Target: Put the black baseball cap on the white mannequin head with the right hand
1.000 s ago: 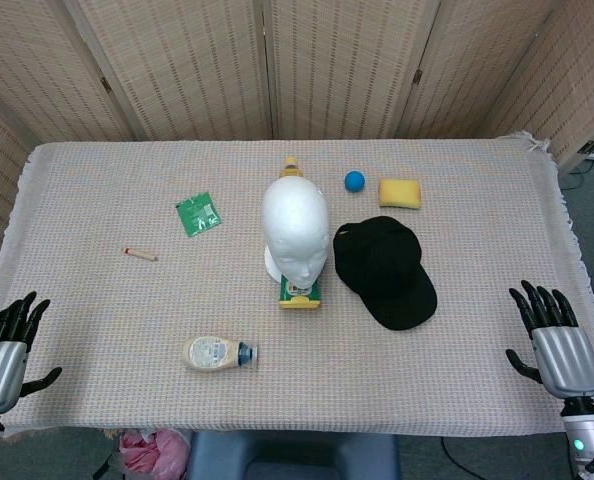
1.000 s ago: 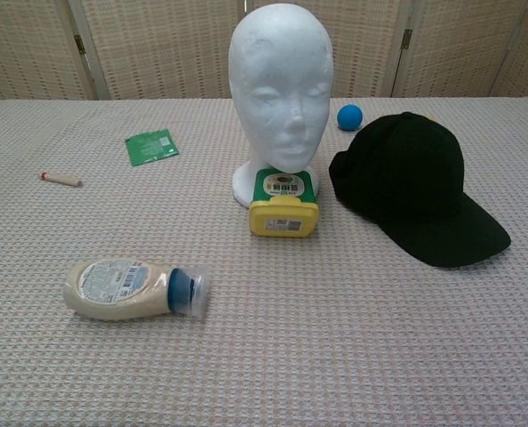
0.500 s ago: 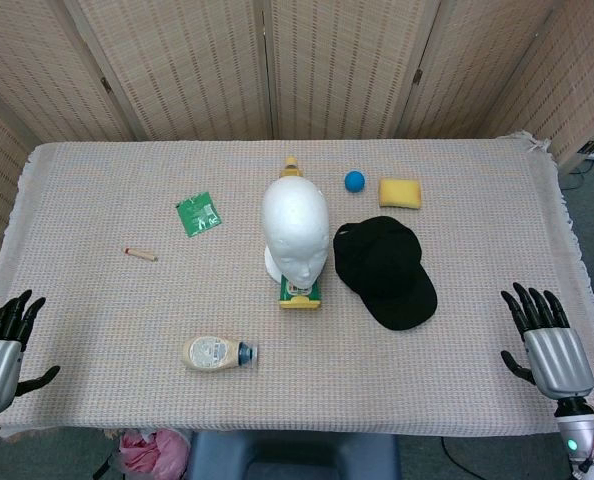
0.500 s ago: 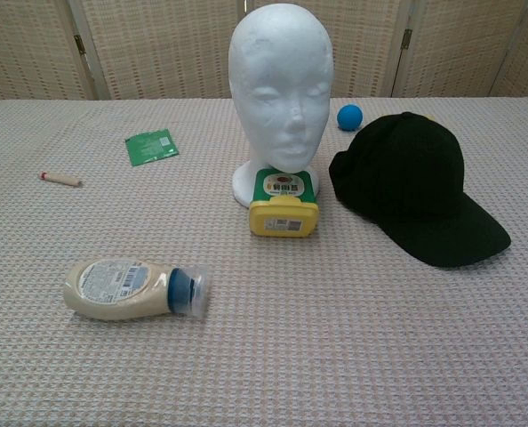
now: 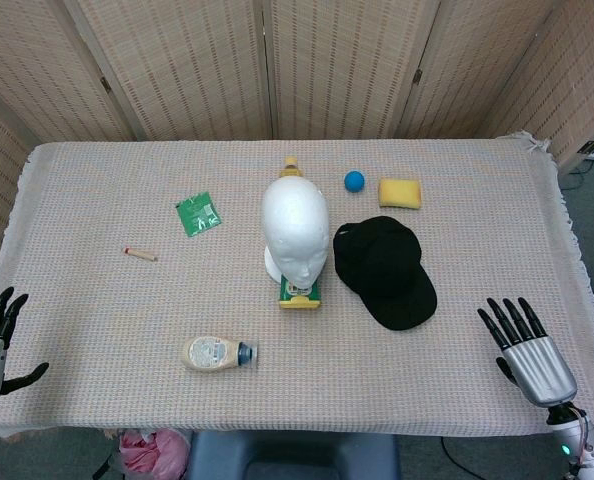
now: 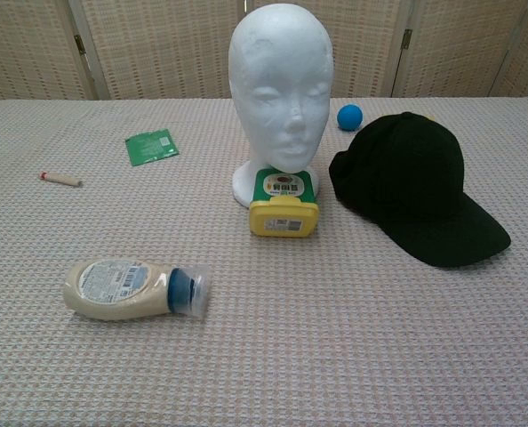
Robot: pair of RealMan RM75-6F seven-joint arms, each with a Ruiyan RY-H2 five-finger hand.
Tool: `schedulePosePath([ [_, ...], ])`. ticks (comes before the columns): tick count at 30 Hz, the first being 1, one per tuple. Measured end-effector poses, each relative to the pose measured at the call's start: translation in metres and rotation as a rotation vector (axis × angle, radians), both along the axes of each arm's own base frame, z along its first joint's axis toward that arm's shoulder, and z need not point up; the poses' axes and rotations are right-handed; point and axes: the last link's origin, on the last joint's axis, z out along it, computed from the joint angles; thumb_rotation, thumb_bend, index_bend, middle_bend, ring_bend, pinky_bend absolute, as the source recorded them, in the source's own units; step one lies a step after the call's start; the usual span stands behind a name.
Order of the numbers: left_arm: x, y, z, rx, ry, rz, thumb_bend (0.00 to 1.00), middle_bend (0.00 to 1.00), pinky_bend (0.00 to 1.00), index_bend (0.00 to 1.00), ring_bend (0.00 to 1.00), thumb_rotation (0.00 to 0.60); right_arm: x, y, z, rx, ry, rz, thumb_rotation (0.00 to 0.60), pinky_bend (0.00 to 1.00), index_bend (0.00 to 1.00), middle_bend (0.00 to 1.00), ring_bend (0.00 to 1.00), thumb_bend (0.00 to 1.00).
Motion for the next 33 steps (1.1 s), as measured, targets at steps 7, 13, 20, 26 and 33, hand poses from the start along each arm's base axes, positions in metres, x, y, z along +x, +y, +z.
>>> schedulePosePath([
  [7,-0.001,-0.002,0.005,0.013,-0.020,0.003,0.16,0.00,0.15,0.00,0.00,0.600,-0.008,-0.009,-0.022,-0.018,0.055,0.138,0.600,0.19,0.22,0.24,0.10,0.19],
  [13,-0.003,-0.002,0.008,0.009,-0.030,0.005,0.16,0.00,0.15,0.00,0.00,0.600,0.002,-0.017,-0.052,-0.014,0.006,0.209,0.600,0.23,0.23,0.26,0.13,0.19],
  [20,-0.004,0.000,0.009,0.005,-0.038,0.012,0.16,0.00,0.15,0.00,0.00,0.600,0.008,-0.033,-0.075,-0.021,-0.070,0.160,0.600,0.25,0.24,0.28,0.14,0.20],
  [26,-0.004,-0.001,0.009,0.001,-0.039,0.010,0.16,0.00,0.14,0.00,0.00,0.600,0.010,-0.045,-0.084,-0.034,-0.109,0.114,0.600,0.26,0.26,0.30,0.16,0.21],
  [33,-0.003,-0.002,0.009,0.001,-0.042,0.006,0.16,0.00,0.15,0.00,0.00,0.600,0.016,-0.056,-0.099,-0.027,-0.142,0.078,0.600,0.28,0.28,0.32,0.18,0.21],
])
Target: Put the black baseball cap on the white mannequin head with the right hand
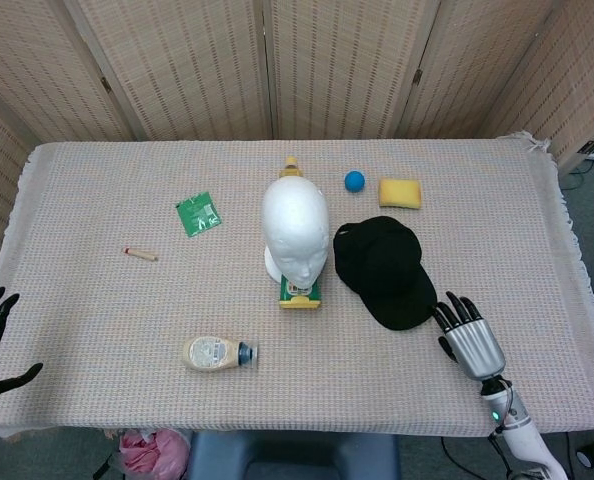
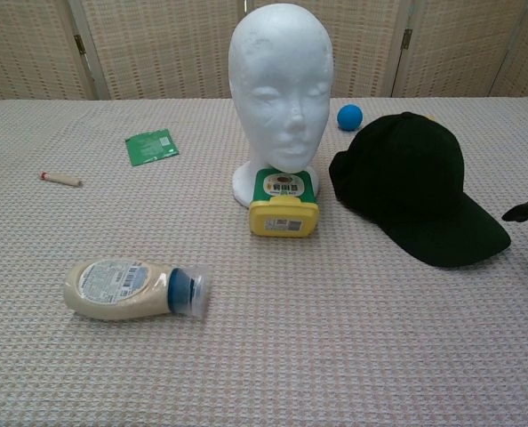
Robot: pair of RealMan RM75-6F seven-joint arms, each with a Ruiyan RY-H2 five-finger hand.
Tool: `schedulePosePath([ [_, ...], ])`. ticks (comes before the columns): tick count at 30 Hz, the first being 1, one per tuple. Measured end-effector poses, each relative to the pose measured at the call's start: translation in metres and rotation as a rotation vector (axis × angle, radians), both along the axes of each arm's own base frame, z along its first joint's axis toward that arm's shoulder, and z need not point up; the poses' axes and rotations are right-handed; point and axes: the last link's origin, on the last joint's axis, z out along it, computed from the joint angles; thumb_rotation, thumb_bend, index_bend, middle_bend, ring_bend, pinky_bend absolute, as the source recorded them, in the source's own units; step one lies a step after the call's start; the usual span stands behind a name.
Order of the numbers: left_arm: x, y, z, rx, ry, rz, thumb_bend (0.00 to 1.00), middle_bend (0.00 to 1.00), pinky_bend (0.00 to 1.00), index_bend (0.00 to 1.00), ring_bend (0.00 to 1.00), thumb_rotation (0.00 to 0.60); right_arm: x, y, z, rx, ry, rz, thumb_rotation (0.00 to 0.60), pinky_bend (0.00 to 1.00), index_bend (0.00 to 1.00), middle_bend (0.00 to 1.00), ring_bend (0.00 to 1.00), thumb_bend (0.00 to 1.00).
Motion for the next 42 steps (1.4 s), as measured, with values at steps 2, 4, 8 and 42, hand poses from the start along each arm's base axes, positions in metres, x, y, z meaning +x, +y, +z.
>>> schedulePosePath([
  [2,0.000,0.000,0.000,-0.001,-0.001,0.000,0.16,0.00,0.15,0.00,0.00,0.600,0.001,-0.002,-0.002,0.000,-0.004,-0.005,0.600,0.28,0.29,0.33,0.18,0.21],
  [4,0.000,0.000,0.000,-0.001,-0.002,0.000,0.16,0.00,0.14,0.00,0.00,0.600,0.003,-0.006,-0.005,0.001,-0.012,-0.010,0.600,0.29,0.30,0.33,0.19,0.21],
  [8,0.000,-0.001,0.001,0.000,-0.004,-0.004,0.16,0.00,0.15,0.00,0.00,0.600,0.007,-0.011,-0.008,-0.003,-0.020,-0.011,0.600,0.30,0.32,0.35,0.20,0.22],
  [42,0.000,-0.007,0.009,0.019,0.002,-0.023,0.16,0.00,0.15,0.00,0.00,0.600,0.029,-0.040,-0.029,-0.035,-0.059,-0.043,0.600,0.43,0.51,0.50,0.36,0.30],
])
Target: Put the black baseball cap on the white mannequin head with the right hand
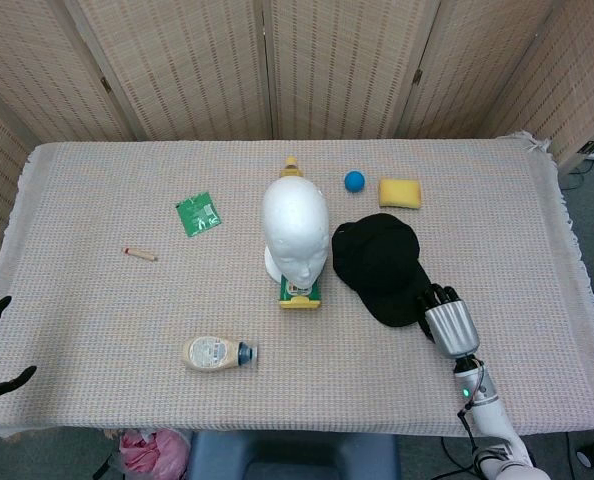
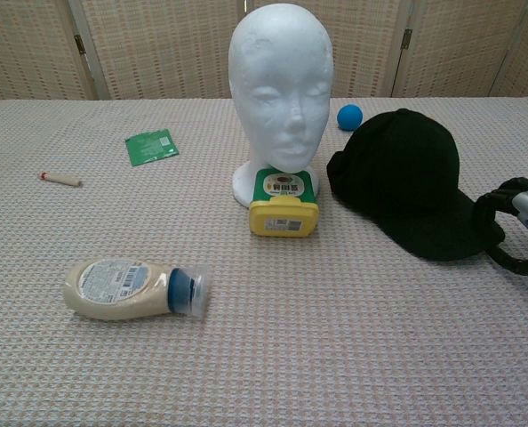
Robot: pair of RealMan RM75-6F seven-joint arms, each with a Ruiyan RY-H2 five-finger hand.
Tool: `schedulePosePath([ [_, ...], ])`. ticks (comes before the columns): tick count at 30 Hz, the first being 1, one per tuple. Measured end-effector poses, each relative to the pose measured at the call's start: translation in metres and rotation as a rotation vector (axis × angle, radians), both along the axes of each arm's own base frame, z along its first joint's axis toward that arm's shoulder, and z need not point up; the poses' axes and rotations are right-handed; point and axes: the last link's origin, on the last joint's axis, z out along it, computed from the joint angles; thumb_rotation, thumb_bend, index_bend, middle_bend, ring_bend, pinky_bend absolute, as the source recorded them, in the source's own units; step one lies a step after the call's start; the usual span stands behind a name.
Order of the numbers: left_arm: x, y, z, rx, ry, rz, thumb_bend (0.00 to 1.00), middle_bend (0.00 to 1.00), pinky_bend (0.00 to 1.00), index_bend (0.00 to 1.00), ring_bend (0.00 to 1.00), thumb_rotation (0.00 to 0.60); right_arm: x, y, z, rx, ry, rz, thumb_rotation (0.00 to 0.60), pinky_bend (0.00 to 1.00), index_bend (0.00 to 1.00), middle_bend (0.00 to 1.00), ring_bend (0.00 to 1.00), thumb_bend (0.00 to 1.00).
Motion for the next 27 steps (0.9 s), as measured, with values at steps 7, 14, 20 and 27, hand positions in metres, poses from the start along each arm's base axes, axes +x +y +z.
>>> schedulePosePath([
  [7,-0.001,0.000,0.003,0.018,0.002,0.003,0.16,0.00,0.15,0.00,0.00,0.600,0.008,-0.008,-0.001,-0.020,-0.011,0.013,0.600,0.59,0.68,0.64,0.51,0.35],
  [14,0.000,-0.003,0.006,0.046,0.014,-0.011,0.16,0.00,0.15,0.00,0.00,0.600,0.019,-0.014,0.012,-0.089,-0.027,0.078,0.600,0.72,0.78,0.72,0.62,0.45],
  [20,0.002,-0.005,0.005,0.056,0.023,-0.018,0.16,0.00,0.15,0.00,0.00,0.600,0.031,-0.020,0.038,-0.220,-0.058,0.172,0.600,0.78,0.84,0.76,0.66,0.50],
  [27,0.003,-0.008,0.006,0.063,0.024,-0.019,0.16,0.00,0.15,0.00,0.00,0.600,0.046,-0.027,0.077,-0.411,-0.068,0.295,0.600,0.84,0.88,0.78,0.71,0.55],
])
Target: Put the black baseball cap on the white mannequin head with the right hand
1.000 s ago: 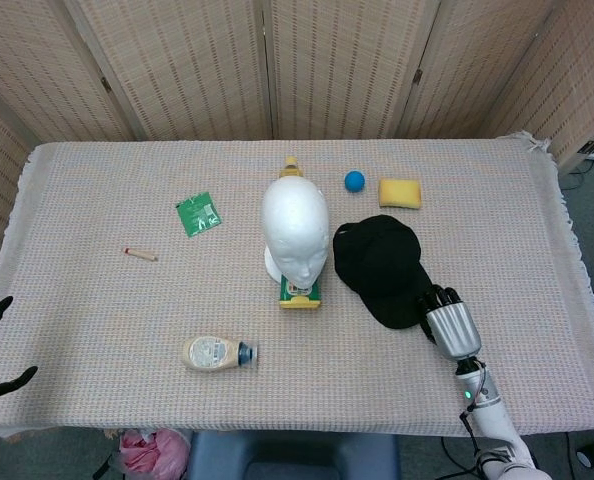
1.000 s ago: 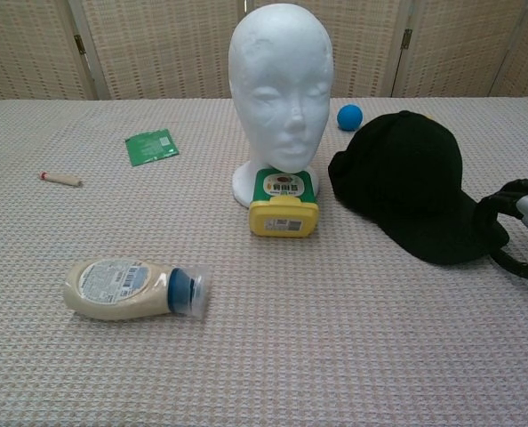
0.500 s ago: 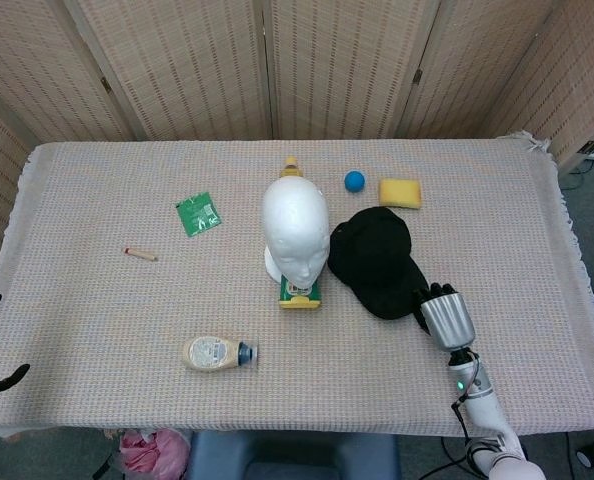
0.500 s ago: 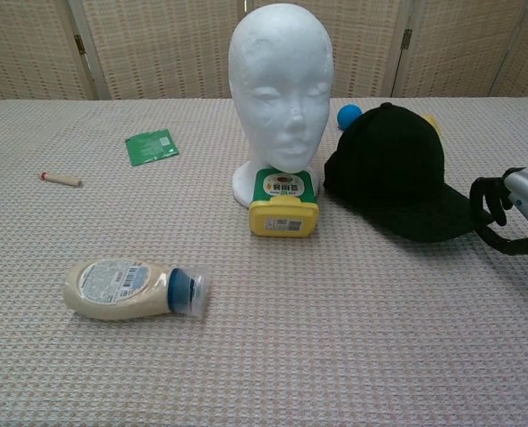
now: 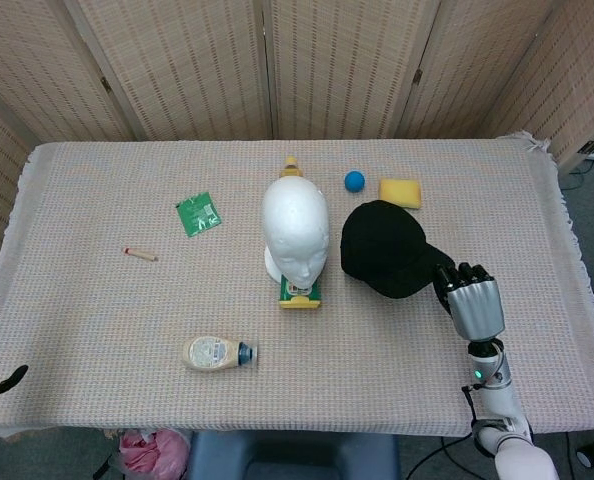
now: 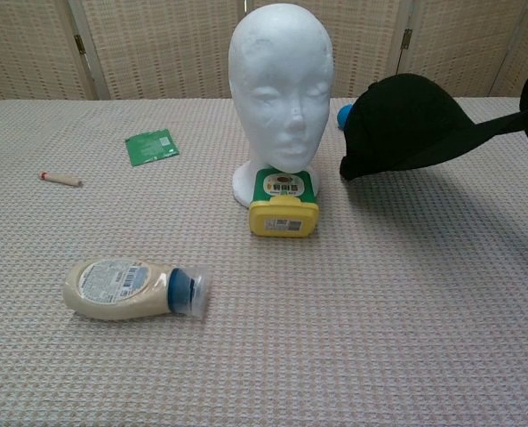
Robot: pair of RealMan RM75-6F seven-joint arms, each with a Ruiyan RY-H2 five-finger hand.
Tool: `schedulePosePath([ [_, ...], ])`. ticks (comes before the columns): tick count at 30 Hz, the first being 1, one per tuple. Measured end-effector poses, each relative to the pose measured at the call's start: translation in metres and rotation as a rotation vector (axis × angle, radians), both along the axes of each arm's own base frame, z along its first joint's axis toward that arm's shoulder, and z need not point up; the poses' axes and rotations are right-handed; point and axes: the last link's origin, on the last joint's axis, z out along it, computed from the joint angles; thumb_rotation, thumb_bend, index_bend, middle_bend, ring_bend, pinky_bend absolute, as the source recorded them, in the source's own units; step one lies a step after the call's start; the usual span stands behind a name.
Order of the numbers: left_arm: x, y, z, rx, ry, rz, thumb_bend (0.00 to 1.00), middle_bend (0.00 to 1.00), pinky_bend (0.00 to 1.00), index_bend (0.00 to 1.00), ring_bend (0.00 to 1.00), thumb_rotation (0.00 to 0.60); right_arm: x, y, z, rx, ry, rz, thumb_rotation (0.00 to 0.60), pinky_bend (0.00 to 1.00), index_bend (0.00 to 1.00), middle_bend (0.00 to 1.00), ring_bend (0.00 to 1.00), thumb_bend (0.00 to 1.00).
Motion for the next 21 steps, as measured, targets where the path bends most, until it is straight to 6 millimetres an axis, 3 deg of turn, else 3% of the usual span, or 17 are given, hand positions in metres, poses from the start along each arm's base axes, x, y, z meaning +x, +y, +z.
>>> schedulePosePath([
  [9,0.001,-0.004,0.001,0.004,0.000,-0.007,0.16,0.00,0.14,0.00,0.00,0.600,0.022,-0.013,0.029,-0.178,0.072,0.108,0.600,0.87,0.90,0.79,0.74,0.59],
  [21,0.000,-0.004,0.000,0.003,0.005,-0.002,0.16,0.00,0.15,0.00,0.00,0.600,0.044,-0.036,0.069,-0.361,0.030,0.173,0.600,0.90,0.90,0.80,0.75,0.62],
])
